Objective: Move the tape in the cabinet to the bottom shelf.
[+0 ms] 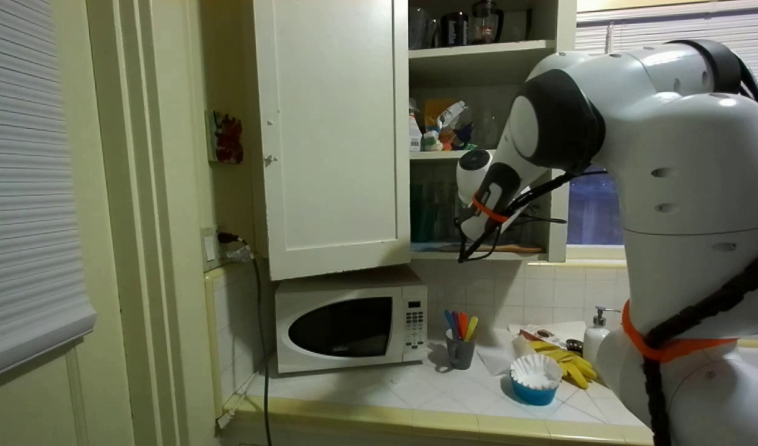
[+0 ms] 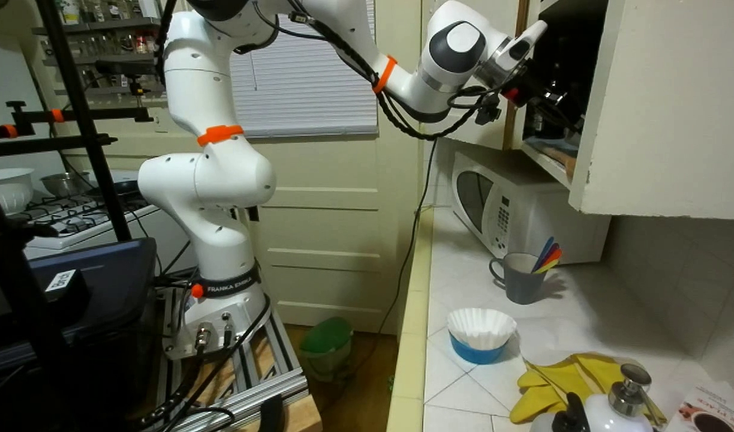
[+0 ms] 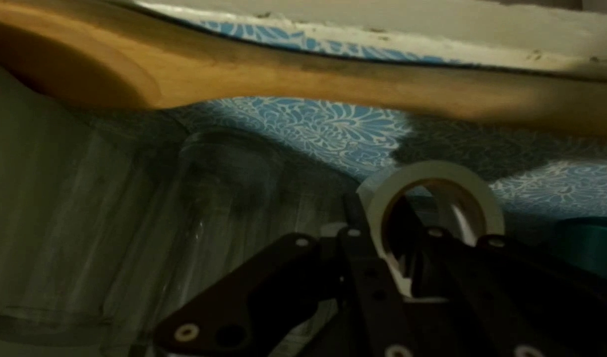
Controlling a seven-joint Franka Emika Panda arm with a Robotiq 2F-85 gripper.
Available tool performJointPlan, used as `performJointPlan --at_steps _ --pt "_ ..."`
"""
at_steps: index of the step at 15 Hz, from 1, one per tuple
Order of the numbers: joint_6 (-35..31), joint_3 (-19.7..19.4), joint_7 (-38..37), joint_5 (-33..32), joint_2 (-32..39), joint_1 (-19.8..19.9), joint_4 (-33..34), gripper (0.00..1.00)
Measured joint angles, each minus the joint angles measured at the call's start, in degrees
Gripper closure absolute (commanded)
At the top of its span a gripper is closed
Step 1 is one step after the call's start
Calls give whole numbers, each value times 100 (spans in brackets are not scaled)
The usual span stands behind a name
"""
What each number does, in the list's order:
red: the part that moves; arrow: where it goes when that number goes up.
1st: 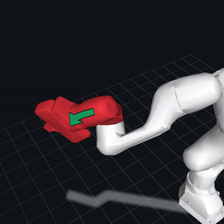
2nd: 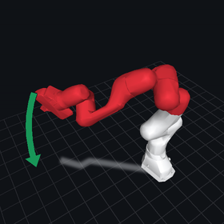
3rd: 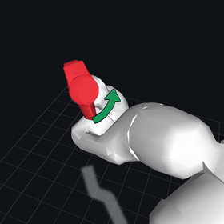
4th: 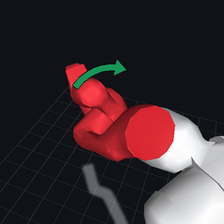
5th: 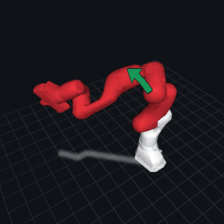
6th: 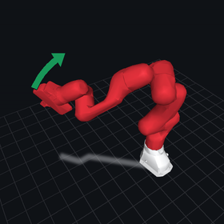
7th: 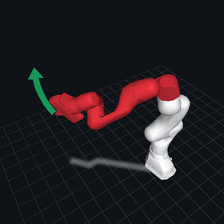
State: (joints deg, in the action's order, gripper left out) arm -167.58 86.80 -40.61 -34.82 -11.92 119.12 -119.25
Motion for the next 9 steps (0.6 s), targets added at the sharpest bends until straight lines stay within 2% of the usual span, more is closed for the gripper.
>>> performJointPlan --at_steps 6,7,9 --pt "82 1240 64 294 -107 1221 235 96" --pt "83 1431 119 412 -148 1424 275 58" --pt "101 1809 288 701 -223 1820 395 50"
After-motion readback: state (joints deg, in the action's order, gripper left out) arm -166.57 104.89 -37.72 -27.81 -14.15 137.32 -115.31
